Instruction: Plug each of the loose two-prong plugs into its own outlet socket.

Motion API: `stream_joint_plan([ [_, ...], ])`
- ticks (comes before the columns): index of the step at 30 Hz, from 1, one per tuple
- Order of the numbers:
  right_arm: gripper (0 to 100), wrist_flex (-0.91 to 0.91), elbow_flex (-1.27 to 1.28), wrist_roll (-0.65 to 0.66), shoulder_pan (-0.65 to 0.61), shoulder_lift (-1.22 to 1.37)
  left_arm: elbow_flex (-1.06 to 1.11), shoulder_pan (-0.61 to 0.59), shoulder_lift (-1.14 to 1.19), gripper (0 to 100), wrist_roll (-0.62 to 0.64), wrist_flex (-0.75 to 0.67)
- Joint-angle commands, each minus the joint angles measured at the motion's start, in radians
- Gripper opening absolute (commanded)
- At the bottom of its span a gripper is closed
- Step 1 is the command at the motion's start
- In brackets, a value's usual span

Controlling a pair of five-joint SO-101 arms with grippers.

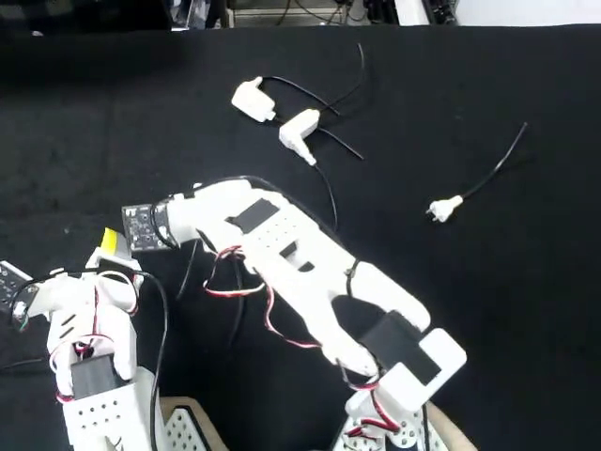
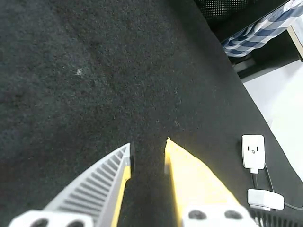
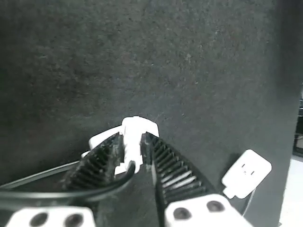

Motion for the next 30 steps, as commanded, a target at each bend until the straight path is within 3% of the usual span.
stream_joint_plan([
  [1, 1.1, -0.008, -0.101, 0.018, 0.029, 0.016, 0.018, 0.015, -0.009, 13, -0.002, 0.005],
  [7, 1.1, 0.009, -0.142, 0.023, 0.068, 0.019, 0.015, 0.016, -0.009, 13, -0.002, 0.005],
  [14, 1.1, 0.276, -0.166, 0.005, 0.117, -0.131, 0.010, -0.015, -0.009, 13, -0.002, -0.072],
  [19, 1.1, 0.431, -0.170, -0.092, 0.253, -0.280, -0.044, 0.031, 0.002, 13, -0.078, -0.018],
  [24, 1.1, 0.542, -0.168, -0.109, 0.381, -0.378, -0.093, 0.042, 0.012, 13, -0.101, -0.002],
  [30, 1.1, 0.677, -0.168, -0.109, 0.482, -0.437, -0.300, 0.131, 0.304, 13, -0.127, -0.003],
])
